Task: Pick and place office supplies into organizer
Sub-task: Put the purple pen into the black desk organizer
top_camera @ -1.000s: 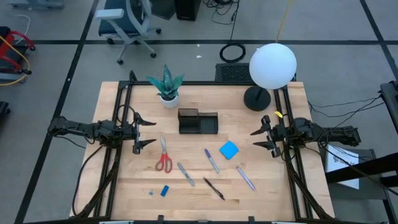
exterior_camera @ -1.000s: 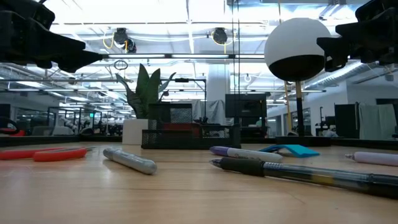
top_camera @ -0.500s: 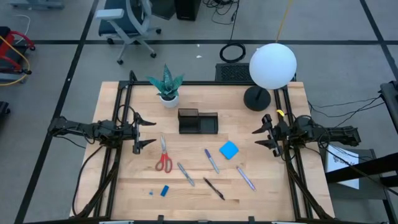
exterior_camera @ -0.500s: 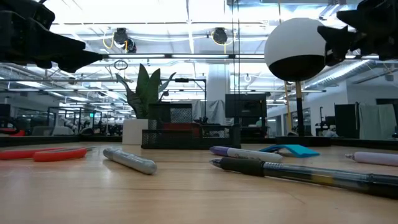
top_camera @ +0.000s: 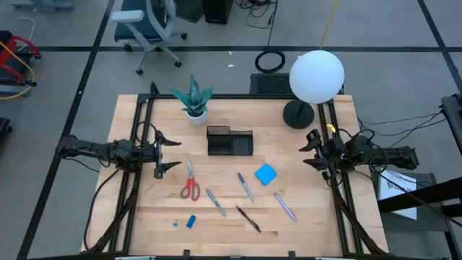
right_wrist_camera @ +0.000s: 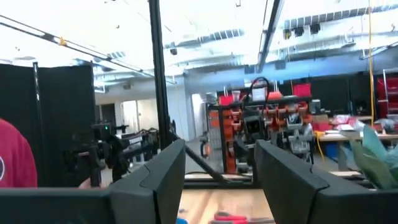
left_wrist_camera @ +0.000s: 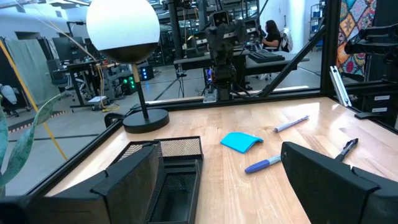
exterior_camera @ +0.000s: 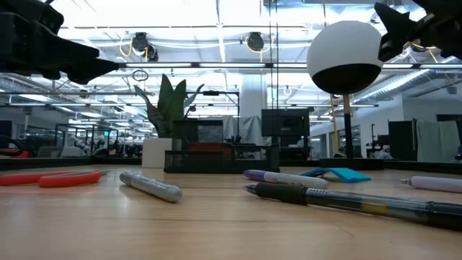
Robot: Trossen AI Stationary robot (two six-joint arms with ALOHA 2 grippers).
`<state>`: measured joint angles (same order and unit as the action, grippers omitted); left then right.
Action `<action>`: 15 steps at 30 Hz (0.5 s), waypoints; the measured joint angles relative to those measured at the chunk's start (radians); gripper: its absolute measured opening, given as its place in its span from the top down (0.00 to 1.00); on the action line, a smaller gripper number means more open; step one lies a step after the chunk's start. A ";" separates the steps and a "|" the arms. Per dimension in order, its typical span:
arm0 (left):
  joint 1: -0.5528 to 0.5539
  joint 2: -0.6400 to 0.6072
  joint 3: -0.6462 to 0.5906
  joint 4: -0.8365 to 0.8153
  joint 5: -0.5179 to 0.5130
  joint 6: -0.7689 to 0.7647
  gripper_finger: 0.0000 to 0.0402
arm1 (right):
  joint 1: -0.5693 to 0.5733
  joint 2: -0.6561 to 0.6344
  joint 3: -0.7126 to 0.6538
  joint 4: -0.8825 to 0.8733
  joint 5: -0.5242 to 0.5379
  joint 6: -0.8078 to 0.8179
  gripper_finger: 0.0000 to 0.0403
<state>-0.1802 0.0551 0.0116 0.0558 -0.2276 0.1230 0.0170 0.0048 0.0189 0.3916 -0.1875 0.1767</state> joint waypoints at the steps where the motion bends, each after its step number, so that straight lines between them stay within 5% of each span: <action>1: 0.000 0.000 0.000 0.000 0.000 0.000 0.14 | 0.000 0.000 0.000 -0.004 0.000 0.016 0.54; 15: 0.000 0.000 0.000 0.000 0.000 0.000 0.14 | 0.000 0.012 0.005 0.062 -0.030 0.217 0.54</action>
<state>-0.1802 0.0548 0.0116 0.0559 -0.2276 0.1230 0.0174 0.0168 0.0235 0.4532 -0.2173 0.3937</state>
